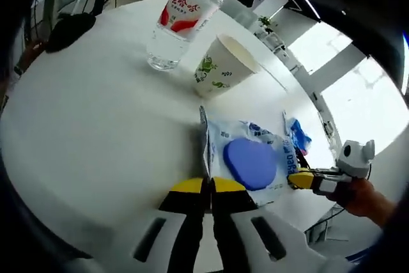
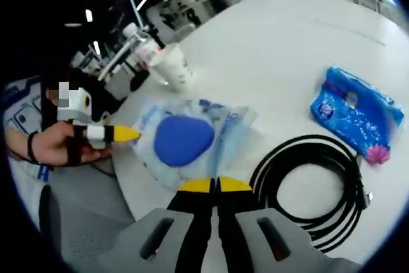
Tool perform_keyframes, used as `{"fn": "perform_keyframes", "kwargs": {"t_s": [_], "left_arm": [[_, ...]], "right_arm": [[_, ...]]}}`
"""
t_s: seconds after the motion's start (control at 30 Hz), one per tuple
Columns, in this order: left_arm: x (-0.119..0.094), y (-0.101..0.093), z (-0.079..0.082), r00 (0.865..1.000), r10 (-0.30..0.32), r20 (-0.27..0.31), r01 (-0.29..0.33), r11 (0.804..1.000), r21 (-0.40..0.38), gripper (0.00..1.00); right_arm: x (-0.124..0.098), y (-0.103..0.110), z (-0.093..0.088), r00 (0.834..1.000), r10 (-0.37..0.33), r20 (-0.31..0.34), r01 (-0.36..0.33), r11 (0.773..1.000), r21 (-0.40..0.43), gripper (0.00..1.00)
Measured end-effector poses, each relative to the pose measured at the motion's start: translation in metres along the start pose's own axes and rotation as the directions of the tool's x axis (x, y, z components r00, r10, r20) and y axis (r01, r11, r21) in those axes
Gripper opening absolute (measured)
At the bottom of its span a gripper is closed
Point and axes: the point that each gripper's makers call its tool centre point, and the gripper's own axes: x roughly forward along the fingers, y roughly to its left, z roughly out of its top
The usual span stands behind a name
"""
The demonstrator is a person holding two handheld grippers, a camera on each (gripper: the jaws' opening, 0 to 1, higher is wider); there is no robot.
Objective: Arrange the tabletop items into an orderly group along one side of the table until the central work area is clear of visible clutter.
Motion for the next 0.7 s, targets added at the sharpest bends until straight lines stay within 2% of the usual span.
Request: {"fn": "perform_keyframes", "kwargs": {"t_s": [0.1, 0.17, 0.33, 0.53, 0.7], "left_arm": [[0.002, -0.015, 0.004, 1.000, -0.023, -0.004, 0.023, 0.999, 0.029, 0.00], [0.004, -0.024, 0.008, 0.999, -0.041, 0.000, 0.041, 0.999, 0.032, 0.00], [0.013, -0.058, 0.017, 0.995, -0.096, -0.001, 0.095, 0.993, 0.075, 0.00], [0.024, -0.084, 0.022, 0.991, -0.133, -0.003, 0.133, 0.988, 0.074, 0.00], [0.030, -0.092, 0.024, 0.990, -0.139, -0.011, 0.139, 0.986, 0.086, 0.00]], "right_arm": [[-0.012, -0.005, 0.003, 1.000, -0.007, 0.025, 0.007, 1.000, 0.004, 0.00], [-0.025, -0.012, 0.011, 0.998, -0.021, 0.066, 0.020, 0.999, 0.026, 0.00], [-0.048, -0.032, 0.022, 0.992, -0.043, 0.117, 0.034, 0.997, 0.076, 0.00], [-0.068, -0.047, 0.029, 0.987, -0.079, 0.138, 0.068, 0.994, 0.081, 0.00], [-0.073, -0.054, 0.029, 0.986, -0.093, 0.142, 0.082, 0.993, 0.085, 0.00]]}}
